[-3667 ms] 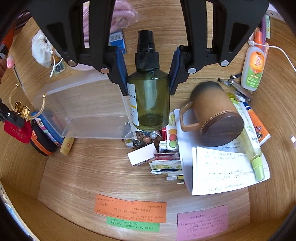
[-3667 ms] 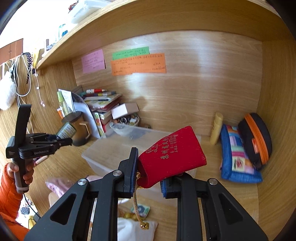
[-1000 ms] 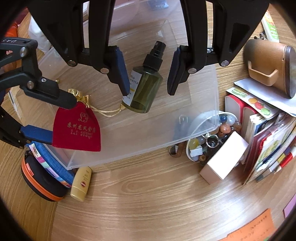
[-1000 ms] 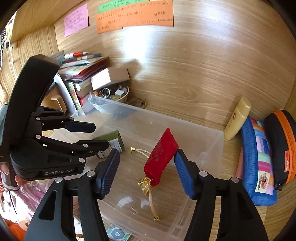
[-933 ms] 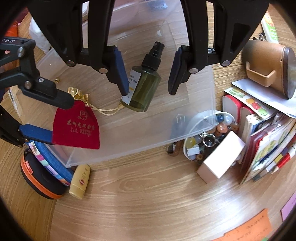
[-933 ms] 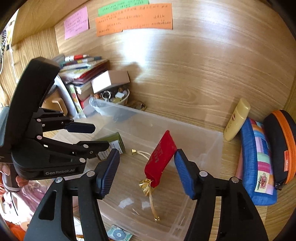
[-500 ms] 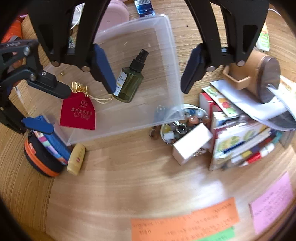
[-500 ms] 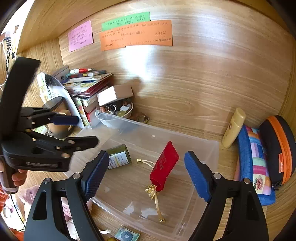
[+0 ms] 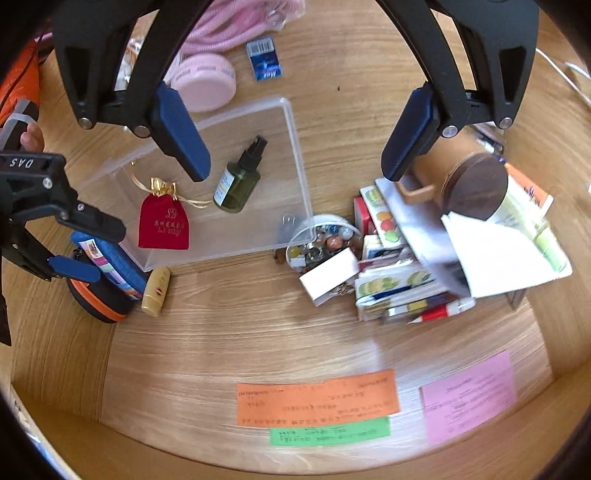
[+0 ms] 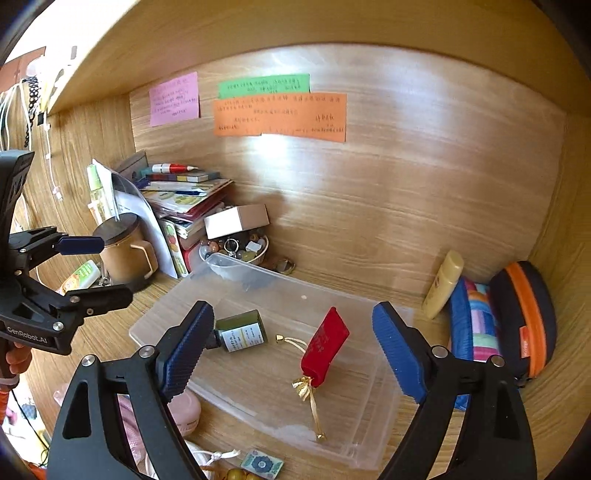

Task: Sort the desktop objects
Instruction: 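Move both grippers back toward the remaining items on the desk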

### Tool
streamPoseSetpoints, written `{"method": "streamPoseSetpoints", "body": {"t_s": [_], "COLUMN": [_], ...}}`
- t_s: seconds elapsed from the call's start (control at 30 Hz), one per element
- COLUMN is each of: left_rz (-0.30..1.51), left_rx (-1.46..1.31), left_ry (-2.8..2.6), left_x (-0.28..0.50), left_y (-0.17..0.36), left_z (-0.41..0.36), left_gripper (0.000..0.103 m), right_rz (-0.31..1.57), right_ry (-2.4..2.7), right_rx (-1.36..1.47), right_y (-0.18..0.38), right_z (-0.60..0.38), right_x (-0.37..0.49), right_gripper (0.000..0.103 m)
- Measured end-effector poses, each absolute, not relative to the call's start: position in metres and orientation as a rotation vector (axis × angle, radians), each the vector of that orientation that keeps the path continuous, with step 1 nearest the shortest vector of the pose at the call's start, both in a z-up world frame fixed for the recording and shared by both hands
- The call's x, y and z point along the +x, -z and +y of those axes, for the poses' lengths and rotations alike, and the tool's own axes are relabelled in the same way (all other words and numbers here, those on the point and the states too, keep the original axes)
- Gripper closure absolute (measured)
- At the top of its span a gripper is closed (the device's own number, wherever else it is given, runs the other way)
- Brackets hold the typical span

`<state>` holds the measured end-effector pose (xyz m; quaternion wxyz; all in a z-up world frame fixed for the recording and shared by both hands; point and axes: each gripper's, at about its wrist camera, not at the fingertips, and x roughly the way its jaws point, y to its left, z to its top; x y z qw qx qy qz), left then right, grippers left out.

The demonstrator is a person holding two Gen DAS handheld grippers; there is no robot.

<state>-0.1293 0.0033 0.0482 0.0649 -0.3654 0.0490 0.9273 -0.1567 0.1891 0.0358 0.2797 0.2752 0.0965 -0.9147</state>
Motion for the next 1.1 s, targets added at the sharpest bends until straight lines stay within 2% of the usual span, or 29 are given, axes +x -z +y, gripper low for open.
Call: {"method": "streamPoseSetpoints", "body": {"t_s": [0.67,1.1], "left_rz": [0.039,-0.051], "left_rx": [-1.131,-1.197], "left_ry": [-2.798,-2.768], "left_x": [-0.053,-0.013], "left_y": [-0.026,0.007], "left_z": [-0.009,0.003], "left_gripper": [0.008,0.008], "right_rz": [0.289,0.191], "right_ry": [2.479,2.492], "right_rx": [0.764,0.905], "right_y": [-0.014,0.028], "right_z": [0.216,0.248], "right_x": [-0.082,-0.051], "right_gripper": [0.016,0.016]}}
